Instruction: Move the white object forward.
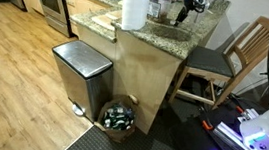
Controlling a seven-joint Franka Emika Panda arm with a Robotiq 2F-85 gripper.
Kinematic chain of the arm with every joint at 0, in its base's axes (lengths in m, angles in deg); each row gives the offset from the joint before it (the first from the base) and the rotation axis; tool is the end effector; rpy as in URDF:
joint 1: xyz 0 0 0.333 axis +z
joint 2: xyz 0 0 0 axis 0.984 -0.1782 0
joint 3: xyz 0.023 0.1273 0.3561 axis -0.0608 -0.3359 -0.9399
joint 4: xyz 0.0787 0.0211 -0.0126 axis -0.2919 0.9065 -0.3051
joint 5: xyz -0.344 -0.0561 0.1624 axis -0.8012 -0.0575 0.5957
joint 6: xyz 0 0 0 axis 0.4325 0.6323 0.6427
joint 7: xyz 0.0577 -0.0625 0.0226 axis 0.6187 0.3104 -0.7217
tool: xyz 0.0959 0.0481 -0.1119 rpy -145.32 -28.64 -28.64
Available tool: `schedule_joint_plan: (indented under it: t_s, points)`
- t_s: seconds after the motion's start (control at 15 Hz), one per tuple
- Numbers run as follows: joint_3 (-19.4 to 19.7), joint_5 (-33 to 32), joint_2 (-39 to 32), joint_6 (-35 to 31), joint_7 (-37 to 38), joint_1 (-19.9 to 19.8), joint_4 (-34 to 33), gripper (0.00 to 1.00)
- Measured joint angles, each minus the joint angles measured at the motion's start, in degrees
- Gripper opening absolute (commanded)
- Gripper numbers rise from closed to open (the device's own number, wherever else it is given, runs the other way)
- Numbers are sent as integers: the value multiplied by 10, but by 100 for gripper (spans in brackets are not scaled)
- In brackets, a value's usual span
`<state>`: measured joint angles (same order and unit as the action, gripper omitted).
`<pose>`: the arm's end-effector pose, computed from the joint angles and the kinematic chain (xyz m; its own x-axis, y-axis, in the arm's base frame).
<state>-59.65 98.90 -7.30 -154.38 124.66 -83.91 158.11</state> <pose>0.7149 -0.0739 0.3515 -0.5349 -0.7810 -0.3224 -0.8095 0.5830 -0.0692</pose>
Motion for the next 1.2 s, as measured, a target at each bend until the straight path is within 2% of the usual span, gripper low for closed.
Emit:
schedule_joint_plan:
  t_s: [0.13,0.4,0.6,0.73,1.0,1.2]
  points:
    - [12,-61,7,28,43,26,0,20]
    - [19,-149,32,147,109,61,3,20]
    - [18,-184,47,241,119,72,7,20]
    - [15,-193,54,278,112,74,13,20]
    - [8,-196,77,275,40,74,51,20]
    - [7,-195,104,234,-45,72,93,20]
